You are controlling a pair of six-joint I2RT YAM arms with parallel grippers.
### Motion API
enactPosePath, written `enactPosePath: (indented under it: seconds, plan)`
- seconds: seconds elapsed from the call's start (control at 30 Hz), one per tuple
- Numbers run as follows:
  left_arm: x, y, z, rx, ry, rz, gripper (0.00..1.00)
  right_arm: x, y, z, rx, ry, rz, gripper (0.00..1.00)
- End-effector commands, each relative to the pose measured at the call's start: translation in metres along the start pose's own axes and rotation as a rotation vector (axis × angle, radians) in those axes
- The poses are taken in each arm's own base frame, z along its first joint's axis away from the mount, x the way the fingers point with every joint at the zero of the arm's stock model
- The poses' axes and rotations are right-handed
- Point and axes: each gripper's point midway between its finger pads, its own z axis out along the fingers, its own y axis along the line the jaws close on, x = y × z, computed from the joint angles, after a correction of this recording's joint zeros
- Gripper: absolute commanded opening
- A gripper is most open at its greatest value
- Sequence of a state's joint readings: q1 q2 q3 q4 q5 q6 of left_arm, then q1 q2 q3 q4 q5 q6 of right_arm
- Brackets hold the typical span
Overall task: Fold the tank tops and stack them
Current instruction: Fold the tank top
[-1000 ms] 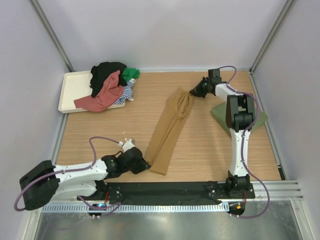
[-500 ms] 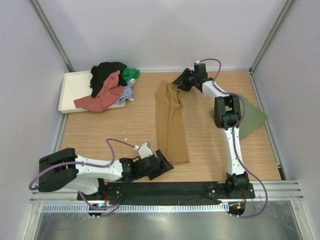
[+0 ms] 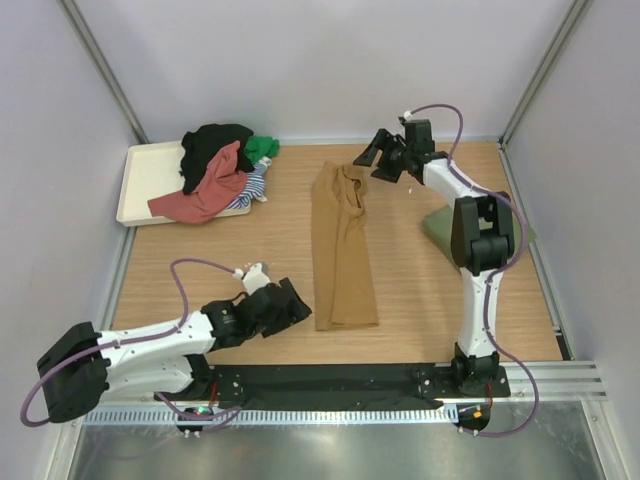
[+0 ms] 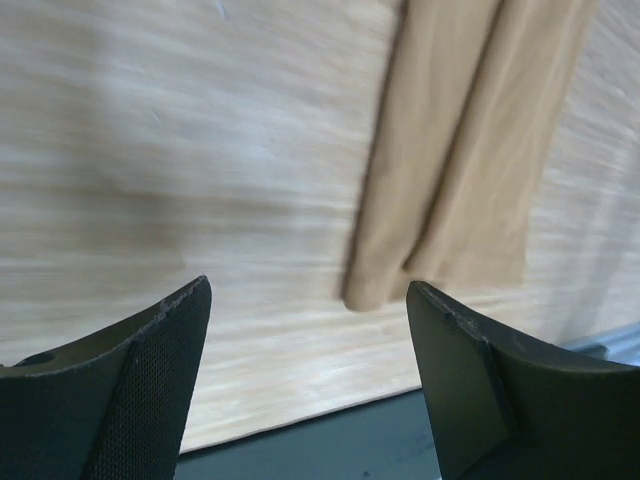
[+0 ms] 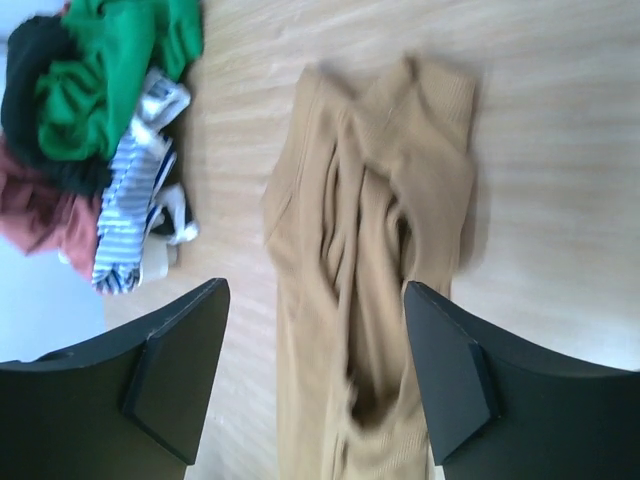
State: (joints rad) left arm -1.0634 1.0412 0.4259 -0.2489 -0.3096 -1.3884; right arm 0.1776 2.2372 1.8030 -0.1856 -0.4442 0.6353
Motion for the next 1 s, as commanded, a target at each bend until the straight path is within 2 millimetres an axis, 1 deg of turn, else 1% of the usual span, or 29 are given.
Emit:
enactPosePath:
  seconds: [0.0,0.03,0.07,0.1,0.13,0.17,0.2,0.23,0.27,0.3,0.33,0.37,0.4,0.43,0.47,0.5,0.53,0.57,0.6,0.63,0.67,0.7,0.73,0.77,0.8,0.83,0.87,0.9,0.97]
  plan:
    - [-0.033,0.004,-0.006,-0.045,-0.042,0.173,0.8,0.002,0.031,-0.048,-0.029,-0.037,-0.108,0.76]
    - [-0.052,-0.007,-0.006,-0.034,-0.059,0.149,0.8,0.008,0.028,-0.055,-0.012,-0.039,-0.106,0.75]
    - [-0.061,-0.011,-0.005,-0.027,-0.066,0.159,0.8,0.033,0.011,-0.058,0.023,0.005,-0.085,0.73]
    - [-0.082,-0.016,0.002,-0.028,-0.092,0.154,0.8,0.038,0.017,-0.072,0.025,0.001,-0.092,0.72]
    - [-0.091,-0.019,0.006,-0.02,-0.092,0.152,0.8,0.047,0.013,-0.078,0.044,0.008,-0.091,0.7]
    - [-0.095,-0.026,0.009,0.005,-0.068,0.15,0.79,0.075,-0.006,-0.083,0.087,0.053,-0.069,0.69]
    - [-0.101,-0.025,0.02,-0.016,-0.059,0.168,0.75,0.085,-0.007,-0.091,0.097,0.06,-0.071,0.67]
    - [-0.122,-0.039,0.02,0.004,-0.093,0.155,0.72,0.093,0.003,-0.105,0.084,0.051,-0.098,0.65]
    - [-0.13,-0.044,0.024,0.001,-0.098,0.163,0.69,0.12,-0.011,-0.112,0.116,0.087,-0.093,0.62]
    - [-0.138,-0.051,0.027,0.008,-0.11,0.175,0.65,0.133,-0.013,-0.119,0.128,0.101,-0.103,0.61]
    - [-0.151,-0.062,0.033,0.013,-0.121,0.191,0.63,0.144,-0.017,-0.125,0.145,0.114,-0.119,0.6]
    - [-0.158,-0.07,0.035,0.025,-0.129,0.202,0.62,0.166,-0.013,-0.136,0.142,0.141,-0.149,0.58]
    - [-0.163,-0.077,0.038,0.033,-0.129,0.205,0.61,0.177,-0.023,-0.143,0.197,0.156,-0.159,0.58]
    - [-0.176,-0.086,0.049,0.025,-0.129,0.206,0.61,0.185,-0.028,-0.149,0.228,0.163,-0.164,0.58]
    - [-0.182,-0.089,0.055,0.022,-0.127,0.204,0.61,0.199,-0.036,-0.159,0.255,0.181,-0.163,0.59]
    - [-0.184,-0.091,0.063,0.021,-0.102,0.199,0.61,0.204,-0.039,-0.164,0.263,0.18,-0.163,0.59]
    - [-0.196,-0.094,0.076,0.012,-0.097,0.181,0.61,0.209,-0.043,-0.167,0.268,0.183,-0.157,0.61]
    - [-0.2,-0.095,0.084,0.013,-0.086,0.176,0.61,0.218,-0.047,-0.172,0.266,0.19,-0.153,0.61]
    - [-0.215,-0.106,0.087,0.026,-0.111,0.169,0.61,0.222,-0.048,-0.173,0.262,0.2,-0.148,0.61]
    - [-0.216,-0.111,0.092,0.042,-0.093,0.168,0.6,0.225,-0.05,-0.174,0.259,0.207,-0.146,0.6]
    - [-0.213,-0.104,0.111,0.014,-0.065,0.171,0.59,0.23,-0.051,-0.174,0.254,0.22,-0.146,0.6]
    - [-0.224,-0.118,0.114,0.037,-0.079,0.174,0.58,0.235,-0.05,-0.175,0.244,0.236,-0.138,0.59]
    - [-0.225,-0.122,0.122,0.047,-0.062,0.176,0.57,0.237,-0.049,-0.176,0.234,0.243,-0.134,0.59]
    - [-0.221,-0.117,0.138,0.03,-0.031,0.185,0.54,0.242,-0.049,-0.175,0.22,0.248,-0.131,0.58]
    - [-0.23,-0.133,0.141,0.06,-0.04,0.193,0.52,0.245,-0.045,-0.177,0.206,0.251,-0.131,0.57]
    - [-0.231,-0.137,0.146,0.068,-0.032,0.192,0.48,0.251,-0.047,-0.178,0.207,0.261,-0.129,0.56]
    - [-0.228,-0.133,0.16,0.057,-0.014,0.194,0.4,0.252,-0.047,-0.179,0.206,0.263,-0.129,0.55]
    - [-0.238,-0.147,0.161,0.086,-0.032,0.197,0.38,0.256,-0.046,-0.18,0.201,0.27,-0.132,0.55]
    - [-0.239,-0.154,0.172,0.104,-0.02,0.198,0.36,0.262,-0.048,-0.181,0.197,0.285,-0.127,0.54]
